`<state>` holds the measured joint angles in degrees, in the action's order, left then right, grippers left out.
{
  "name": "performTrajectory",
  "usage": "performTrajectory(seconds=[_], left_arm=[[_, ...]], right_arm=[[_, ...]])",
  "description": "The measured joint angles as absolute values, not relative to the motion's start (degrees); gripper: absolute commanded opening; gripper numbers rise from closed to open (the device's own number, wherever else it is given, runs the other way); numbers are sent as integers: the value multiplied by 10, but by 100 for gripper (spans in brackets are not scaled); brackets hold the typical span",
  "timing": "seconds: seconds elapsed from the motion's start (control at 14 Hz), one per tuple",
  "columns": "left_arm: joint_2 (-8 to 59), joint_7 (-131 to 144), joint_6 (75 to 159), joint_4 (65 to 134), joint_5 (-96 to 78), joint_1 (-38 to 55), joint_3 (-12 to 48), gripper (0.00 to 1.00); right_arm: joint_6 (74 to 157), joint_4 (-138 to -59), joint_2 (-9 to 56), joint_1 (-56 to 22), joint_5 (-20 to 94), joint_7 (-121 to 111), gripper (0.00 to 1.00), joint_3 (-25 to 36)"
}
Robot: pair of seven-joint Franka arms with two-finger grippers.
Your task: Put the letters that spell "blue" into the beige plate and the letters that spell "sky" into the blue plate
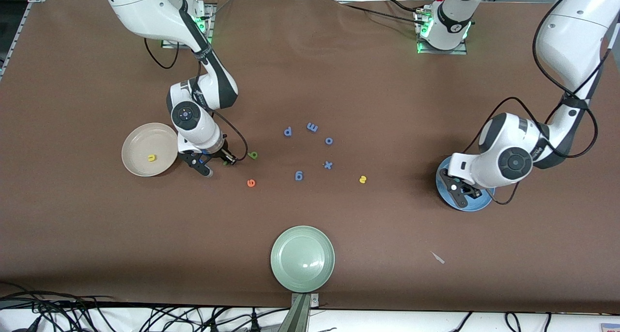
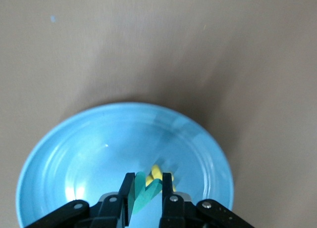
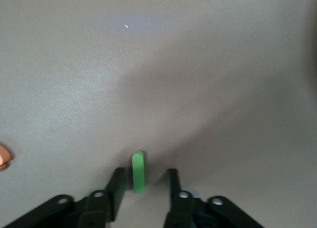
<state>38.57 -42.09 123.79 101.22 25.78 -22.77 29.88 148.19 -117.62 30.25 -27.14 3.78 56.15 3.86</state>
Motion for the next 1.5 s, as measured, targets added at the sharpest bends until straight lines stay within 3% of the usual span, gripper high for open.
performTrajectory(seconds=[0.43,0.64,1.07,1.5], left_arm=[[379,-395,1226,1002,208,-222,369,100],[373,-322,1223,1001,172,-208,387,100],[400,-80,1228,933,145,-74,388,100],[457,0,1350,927,173,18,325,100]], right_arm=[[1473,-1169,302,-271,38,560,0,40],[1393,-1136,290,-272,37,498,0,52],[1255,-1133,221,-268,38,183,0,182],[1221,-1159,215,-259,38,20,3,271]])
